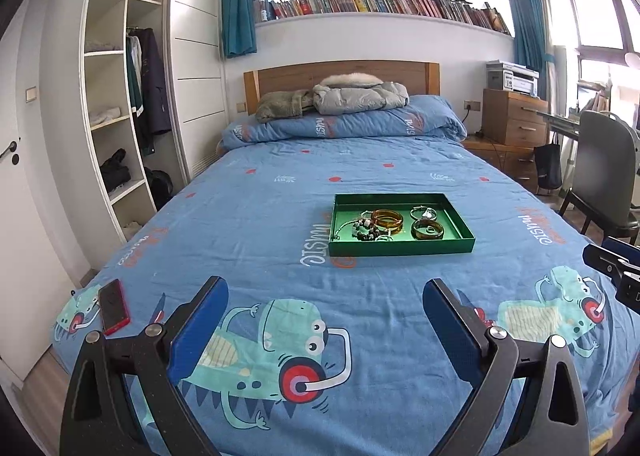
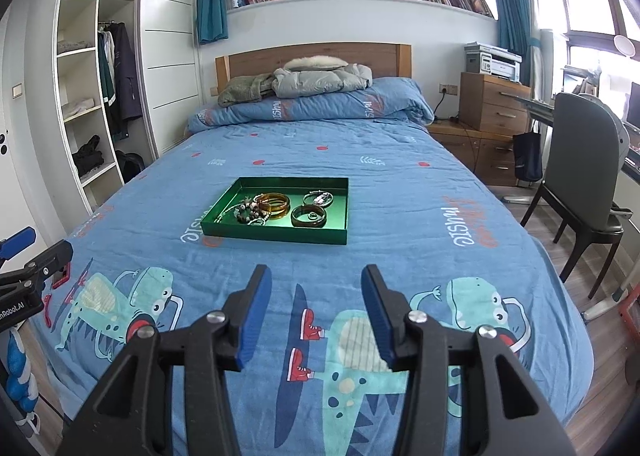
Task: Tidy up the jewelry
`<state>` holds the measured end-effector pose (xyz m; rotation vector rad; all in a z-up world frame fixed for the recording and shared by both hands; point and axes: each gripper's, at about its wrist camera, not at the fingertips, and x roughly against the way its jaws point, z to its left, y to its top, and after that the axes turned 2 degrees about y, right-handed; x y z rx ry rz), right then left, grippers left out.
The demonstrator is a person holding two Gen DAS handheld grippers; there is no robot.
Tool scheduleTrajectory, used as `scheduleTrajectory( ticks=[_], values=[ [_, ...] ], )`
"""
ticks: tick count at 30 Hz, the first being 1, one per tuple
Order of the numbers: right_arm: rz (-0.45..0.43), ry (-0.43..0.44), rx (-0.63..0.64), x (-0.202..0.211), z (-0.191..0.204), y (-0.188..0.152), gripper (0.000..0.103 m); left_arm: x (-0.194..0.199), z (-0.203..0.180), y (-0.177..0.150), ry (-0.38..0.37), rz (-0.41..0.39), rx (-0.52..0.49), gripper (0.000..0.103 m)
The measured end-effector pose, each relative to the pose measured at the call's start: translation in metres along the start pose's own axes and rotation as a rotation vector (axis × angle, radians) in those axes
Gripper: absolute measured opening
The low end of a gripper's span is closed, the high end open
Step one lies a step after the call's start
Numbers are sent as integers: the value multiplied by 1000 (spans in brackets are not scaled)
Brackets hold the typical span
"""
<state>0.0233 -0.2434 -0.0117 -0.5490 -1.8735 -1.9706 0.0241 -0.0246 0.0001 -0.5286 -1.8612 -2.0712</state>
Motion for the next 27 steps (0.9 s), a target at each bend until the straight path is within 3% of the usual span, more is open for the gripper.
scheduleTrajectory(
  ticks=[18, 27],
  values=[
    [-47, -58, 28, 34, 3, -3, 49, 29, 10, -6, -32, -52, 40, 102],
    [-70, -90, 32, 40, -3, -5, 71, 32, 11, -9, -19, -49, 35, 103]
  ],
)
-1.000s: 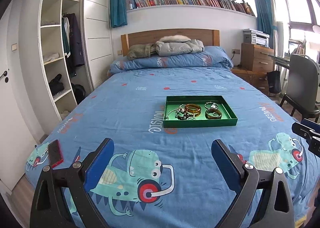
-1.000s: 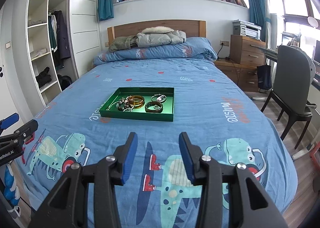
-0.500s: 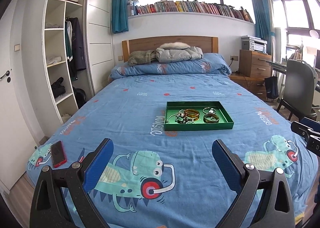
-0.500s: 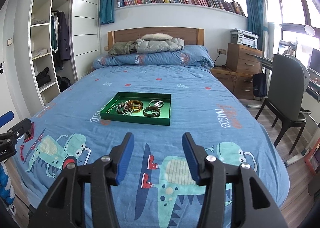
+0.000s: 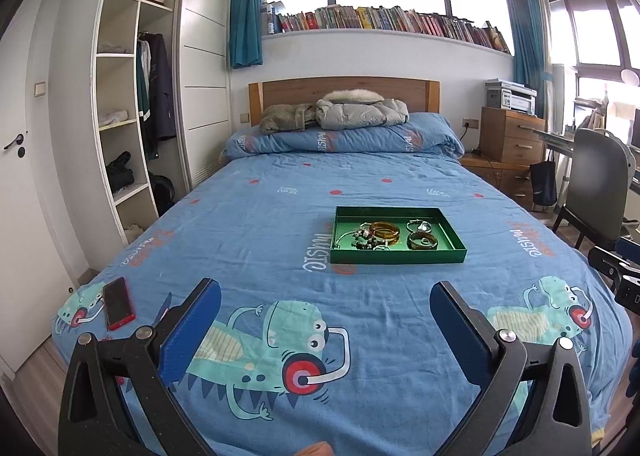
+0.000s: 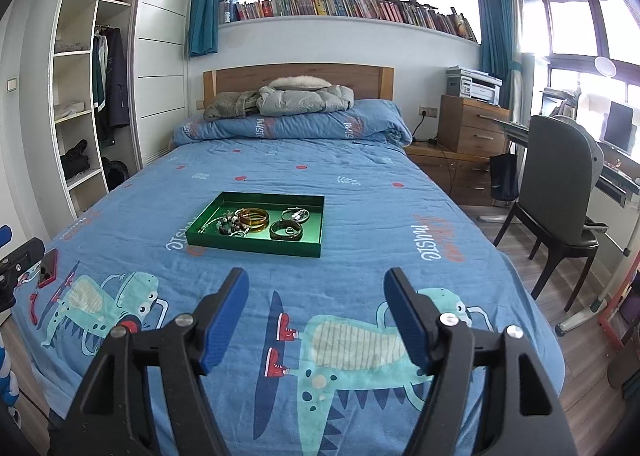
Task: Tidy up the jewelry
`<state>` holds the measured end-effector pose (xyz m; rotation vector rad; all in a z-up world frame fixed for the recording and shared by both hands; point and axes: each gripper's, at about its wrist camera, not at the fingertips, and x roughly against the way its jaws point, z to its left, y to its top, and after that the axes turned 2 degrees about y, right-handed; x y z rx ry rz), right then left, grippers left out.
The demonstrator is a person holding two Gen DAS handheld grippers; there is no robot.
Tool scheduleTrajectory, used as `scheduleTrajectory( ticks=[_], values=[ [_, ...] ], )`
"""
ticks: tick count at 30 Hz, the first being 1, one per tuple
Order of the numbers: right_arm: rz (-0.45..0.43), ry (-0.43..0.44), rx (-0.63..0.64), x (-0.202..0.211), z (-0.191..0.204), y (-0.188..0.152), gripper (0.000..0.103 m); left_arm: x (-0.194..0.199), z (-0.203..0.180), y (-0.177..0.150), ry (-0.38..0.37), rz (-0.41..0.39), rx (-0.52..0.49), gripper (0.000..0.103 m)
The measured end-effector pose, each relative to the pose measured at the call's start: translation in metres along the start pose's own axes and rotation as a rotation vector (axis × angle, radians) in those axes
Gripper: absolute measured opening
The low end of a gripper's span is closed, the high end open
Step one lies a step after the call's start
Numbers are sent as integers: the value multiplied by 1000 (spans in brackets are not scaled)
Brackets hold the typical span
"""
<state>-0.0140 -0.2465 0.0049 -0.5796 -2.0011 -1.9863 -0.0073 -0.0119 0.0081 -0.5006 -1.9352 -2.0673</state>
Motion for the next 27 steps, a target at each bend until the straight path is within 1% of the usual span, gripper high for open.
scheduleTrajectory(
  ticks=[2, 4, 9, 27],
  values=[
    [-1, -3, 2, 0, -1, -1, 75, 0, -1, -1, 0, 1, -4, 103],
    [-3, -5, 4, 0, -2, -1, 76, -1, -2, -2, 6, 1, -12, 103],
    [-10, -6, 0, 0, -5, -3, 76, -3, -4, -5, 12, 8, -25, 103],
    [37, -13, -36, -20, -20, -18, 76, -18, -12, -14, 12, 46, -52, 103]
  ],
)
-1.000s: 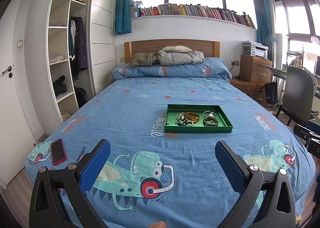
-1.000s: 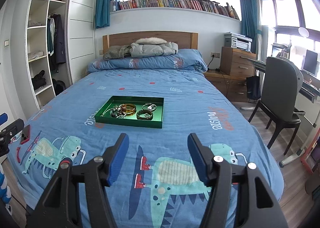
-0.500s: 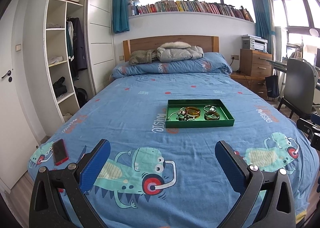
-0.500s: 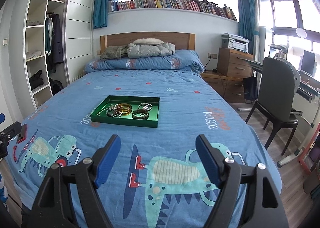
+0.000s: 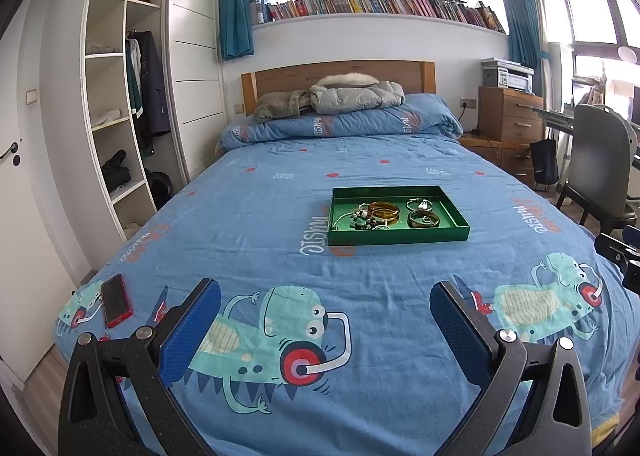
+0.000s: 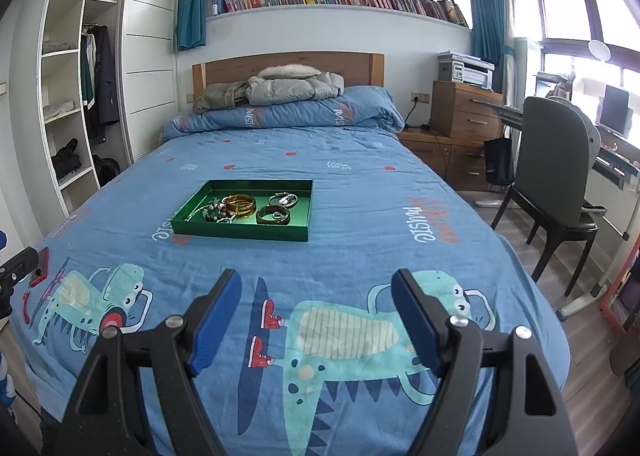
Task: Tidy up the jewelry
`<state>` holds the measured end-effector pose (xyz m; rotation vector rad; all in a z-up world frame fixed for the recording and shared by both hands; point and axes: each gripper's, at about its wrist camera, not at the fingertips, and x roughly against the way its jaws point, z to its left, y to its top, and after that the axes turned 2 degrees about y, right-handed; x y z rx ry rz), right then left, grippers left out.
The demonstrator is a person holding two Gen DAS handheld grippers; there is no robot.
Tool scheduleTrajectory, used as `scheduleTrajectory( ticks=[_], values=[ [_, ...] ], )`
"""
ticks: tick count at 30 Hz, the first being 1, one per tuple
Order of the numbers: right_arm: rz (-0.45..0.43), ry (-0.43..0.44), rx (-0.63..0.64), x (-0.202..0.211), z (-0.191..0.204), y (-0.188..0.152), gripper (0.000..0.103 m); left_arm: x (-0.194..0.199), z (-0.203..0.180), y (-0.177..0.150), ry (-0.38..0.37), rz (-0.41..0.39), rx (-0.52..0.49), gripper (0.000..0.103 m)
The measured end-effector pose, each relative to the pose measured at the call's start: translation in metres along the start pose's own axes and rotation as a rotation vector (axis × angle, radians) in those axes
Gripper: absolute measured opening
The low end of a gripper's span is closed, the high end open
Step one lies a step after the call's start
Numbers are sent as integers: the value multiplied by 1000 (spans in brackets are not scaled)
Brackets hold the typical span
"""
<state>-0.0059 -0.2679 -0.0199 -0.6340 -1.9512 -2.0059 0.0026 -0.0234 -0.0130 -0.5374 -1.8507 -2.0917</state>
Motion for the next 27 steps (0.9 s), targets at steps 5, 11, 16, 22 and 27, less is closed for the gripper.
scheduleTrajectory(
  ticks=[5, 11, 16, 22, 27],
  values=[
    [7, -2, -7, -4, -2, -2, 76, -4, 0, -1, 3, 8, -1, 103],
    [20, -3, -7, -11, -3, -4, 76, -10, 3, -4, 10, 22, 1, 103],
    [26, -5, -8, -14, -4, -6, 76, -16, 5, -5, 15, 31, 7, 103],
    [31, -9, -8, -17, -4, -6, 76, -19, 7, -7, 18, 38, 11, 103],
    [36, -9, -7, -19, -4, -7, 76, -22, 9, -8, 21, 44, 13, 103]
  ],
)
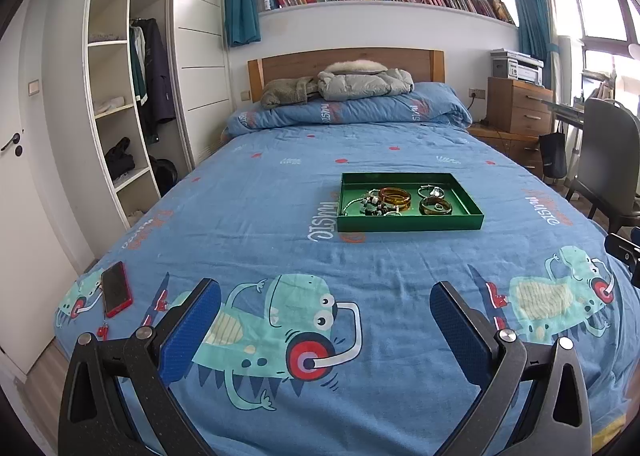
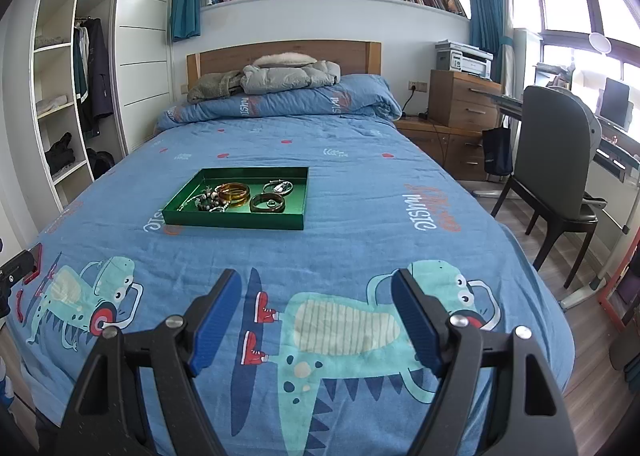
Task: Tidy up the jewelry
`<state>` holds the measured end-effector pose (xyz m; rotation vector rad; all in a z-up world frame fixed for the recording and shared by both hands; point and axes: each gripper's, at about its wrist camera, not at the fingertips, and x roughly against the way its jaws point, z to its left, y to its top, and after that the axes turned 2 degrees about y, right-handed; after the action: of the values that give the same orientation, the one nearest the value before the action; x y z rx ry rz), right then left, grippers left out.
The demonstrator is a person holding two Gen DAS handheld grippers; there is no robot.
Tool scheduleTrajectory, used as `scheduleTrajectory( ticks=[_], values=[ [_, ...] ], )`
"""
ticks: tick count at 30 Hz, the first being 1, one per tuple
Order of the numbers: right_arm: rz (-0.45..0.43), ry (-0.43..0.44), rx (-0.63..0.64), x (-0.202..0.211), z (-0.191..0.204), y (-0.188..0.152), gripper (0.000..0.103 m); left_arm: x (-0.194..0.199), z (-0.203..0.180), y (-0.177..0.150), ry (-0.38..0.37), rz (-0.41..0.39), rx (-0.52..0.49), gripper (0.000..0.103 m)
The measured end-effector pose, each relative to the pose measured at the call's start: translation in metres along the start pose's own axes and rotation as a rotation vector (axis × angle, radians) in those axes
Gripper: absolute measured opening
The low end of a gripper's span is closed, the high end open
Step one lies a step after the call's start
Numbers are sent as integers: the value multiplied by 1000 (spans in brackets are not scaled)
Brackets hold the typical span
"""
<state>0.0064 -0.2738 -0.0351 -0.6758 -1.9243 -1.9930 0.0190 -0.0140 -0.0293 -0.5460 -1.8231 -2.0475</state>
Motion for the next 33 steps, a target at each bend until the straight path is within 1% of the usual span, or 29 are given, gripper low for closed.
scheduleTrajectory(
  ticks=[33],
  values=[
    [1, -2, 0, -2, 1, 0, 76, -1, 1, -6, -6, 16, -6, 103]
  ],
)
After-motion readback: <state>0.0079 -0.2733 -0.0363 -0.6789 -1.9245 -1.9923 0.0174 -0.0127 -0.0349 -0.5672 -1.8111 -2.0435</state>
